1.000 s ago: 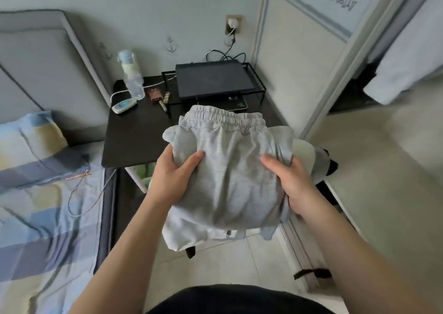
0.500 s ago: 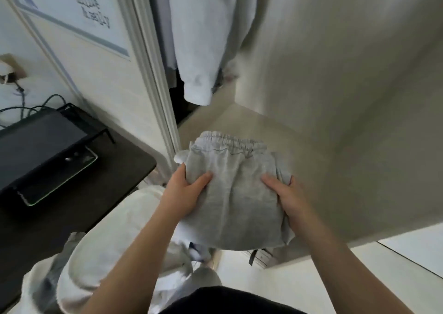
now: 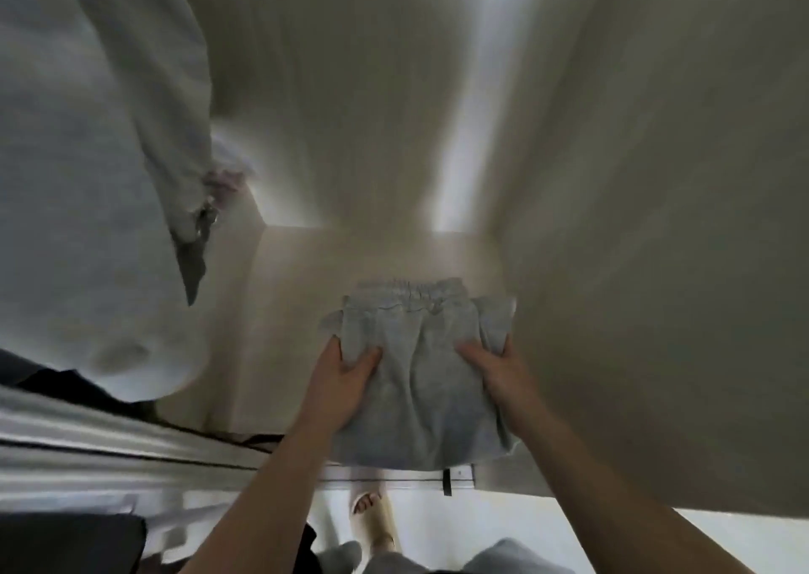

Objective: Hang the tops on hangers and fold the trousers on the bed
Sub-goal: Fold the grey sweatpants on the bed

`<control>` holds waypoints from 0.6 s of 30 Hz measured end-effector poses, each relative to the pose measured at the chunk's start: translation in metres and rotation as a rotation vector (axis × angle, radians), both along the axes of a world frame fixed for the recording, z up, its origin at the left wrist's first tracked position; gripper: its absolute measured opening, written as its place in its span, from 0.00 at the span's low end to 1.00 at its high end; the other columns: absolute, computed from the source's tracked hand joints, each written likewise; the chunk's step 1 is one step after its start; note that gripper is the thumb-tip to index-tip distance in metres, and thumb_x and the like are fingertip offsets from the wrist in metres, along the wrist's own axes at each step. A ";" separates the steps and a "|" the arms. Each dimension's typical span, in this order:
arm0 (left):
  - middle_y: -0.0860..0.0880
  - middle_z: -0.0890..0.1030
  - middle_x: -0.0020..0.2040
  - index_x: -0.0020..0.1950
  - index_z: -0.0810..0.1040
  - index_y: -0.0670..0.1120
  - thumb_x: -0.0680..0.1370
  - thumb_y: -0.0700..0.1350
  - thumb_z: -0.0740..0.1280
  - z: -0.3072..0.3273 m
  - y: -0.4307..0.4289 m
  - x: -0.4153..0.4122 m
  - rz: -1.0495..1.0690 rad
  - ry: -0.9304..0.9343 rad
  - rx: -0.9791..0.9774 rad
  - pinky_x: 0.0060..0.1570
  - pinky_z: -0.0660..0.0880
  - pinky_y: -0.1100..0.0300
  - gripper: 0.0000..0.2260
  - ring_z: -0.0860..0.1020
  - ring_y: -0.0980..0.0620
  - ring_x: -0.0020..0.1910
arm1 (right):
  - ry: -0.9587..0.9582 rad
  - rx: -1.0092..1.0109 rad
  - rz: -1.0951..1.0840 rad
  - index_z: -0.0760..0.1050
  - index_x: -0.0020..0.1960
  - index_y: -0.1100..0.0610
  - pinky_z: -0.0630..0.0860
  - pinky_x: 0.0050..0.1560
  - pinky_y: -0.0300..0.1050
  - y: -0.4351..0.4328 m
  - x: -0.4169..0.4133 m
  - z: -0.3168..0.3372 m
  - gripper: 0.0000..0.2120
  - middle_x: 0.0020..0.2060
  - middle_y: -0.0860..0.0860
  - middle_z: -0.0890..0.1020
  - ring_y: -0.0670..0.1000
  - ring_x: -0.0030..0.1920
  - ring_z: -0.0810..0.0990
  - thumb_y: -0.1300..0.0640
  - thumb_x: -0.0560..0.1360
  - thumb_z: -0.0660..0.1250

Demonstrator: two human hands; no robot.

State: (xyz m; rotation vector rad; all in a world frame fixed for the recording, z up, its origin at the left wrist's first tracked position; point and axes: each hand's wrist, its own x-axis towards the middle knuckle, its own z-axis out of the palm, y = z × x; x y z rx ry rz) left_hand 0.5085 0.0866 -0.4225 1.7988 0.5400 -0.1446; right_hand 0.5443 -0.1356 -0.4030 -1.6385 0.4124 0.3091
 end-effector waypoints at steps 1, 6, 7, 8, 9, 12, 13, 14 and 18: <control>0.54 0.81 0.60 0.68 0.75 0.51 0.79 0.52 0.72 -0.004 0.002 0.015 -0.028 -0.003 -0.015 0.61 0.76 0.52 0.19 0.80 0.51 0.58 | 0.004 -0.001 -0.016 0.84 0.48 0.43 0.81 0.56 0.53 0.001 0.010 -0.003 0.07 0.46 0.43 0.87 0.49 0.50 0.86 0.54 0.72 0.77; 0.53 0.82 0.61 0.67 0.75 0.54 0.75 0.59 0.70 -0.045 0.004 0.087 -0.134 -0.010 0.034 0.63 0.76 0.47 0.22 0.81 0.50 0.60 | -0.050 -0.086 -0.080 0.82 0.57 0.57 0.80 0.39 0.35 -0.009 0.076 -0.021 0.11 0.41 0.42 0.87 0.42 0.44 0.86 0.61 0.75 0.74; 0.55 0.82 0.62 0.68 0.74 0.55 0.74 0.61 0.68 -0.056 0.003 0.100 -0.157 -0.008 0.045 0.63 0.76 0.48 0.24 0.80 0.51 0.61 | -0.056 -0.115 -0.085 0.82 0.56 0.56 0.80 0.39 0.36 -0.011 0.088 -0.027 0.11 0.42 0.43 0.87 0.43 0.44 0.86 0.60 0.74 0.75; 0.56 0.81 0.63 0.70 0.73 0.57 0.74 0.60 0.66 -0.067 0.002 0.113 -0.180 -0.013 0.053 0.64 0.75 0.49 0.25 0.79 0.52 0.62 | -0.059 -0.154 -0.086 0.83 0.55 0.54 0.81 0.42 0.38 -0.013 0.102 -0.035 0.11 0.44 0.44 0.87 0.45 0.46 0.86 0.58 0.74 0.75; 0.56 0.81 0.64 0.71 0.72 0.57 0.75 0.59 0.66 -0.077 0.001 0.127 -0.193 -0.023 0.062 0.64 0.75 0.50 0.25 0.79 0.53 0.63 | -0.055 -0.192 -0.081 0.83 0.54 0.52 0.82 0.45 0.42 -0.015 0.117 -0.045 0.10 0.45 0.45 0.87 0.47 0.47 0.86 0.56 0.73 0.76; 0.55 0.81 0.62 0.70 0.73 0.57 0.77 0.53 0.66 -0.104 -0.005 0.169 -0.187 -0.036 0.047 0.63 0.76 0.50 0.21 0.80 0.51 0.62 | -0.011 -0.244 -0.096 0.81 0.51 0.49 0.82 0.51 0.49 -0.019 0.162 -0.074 0.08 0.44 0.47 0.85 0.52 0.48 0.85 0.55 0.73 0.76; 0.55 0.82 0.62 0.70 0.73 0.57 0.77 0.51 0.66 -0.115 -0.007 0.183 -0.182 -0.038 0.044 0.63 0.76 0.50 0.21 0.80 0.51 0.62 | -0.001 -0.252 -0.101 0.80 0.50 0.48 0.82 0.52 0.50 -0.020 0.178 -0.083 0.07 0.44 0.47 0.85 0.53 0.48 0.85 0.55 0.74 0.75; 0.56 0.82 0.62 0.71 0.73 0.57 0.77 0.51 0.66 -0.124 -0.009 0.199 -0.178 -0.048 0.041 0.63 0.76 0.50 0.22 0.80 0.51 0.62 | 0.011 -0.270 -0.111 0.79 0.50 0.49 0.82 0.52 0.51 -0.021 0.195 -0.091 0.07 0.44 0.48 0.84 0.54 0.48 0.85 0.56 0.74 0.74; 0.54 0.81 0.63 0.73 0.72 0.55 0.74 0.50 0.65 -0.169 -0.019 0.259 -0.173 -0.072 0.032 0.63 0.76 0.47 0.26 0.80 0.51 0.61 | -0.023 -0.353 -0.162 0.80 0.54 0.60 0.77 0.46 0.48 -0.030 0.259 -0.130 0.08 0.48 0.61 0.84 0.61 0.50 0.83 0.62 0.76 0.70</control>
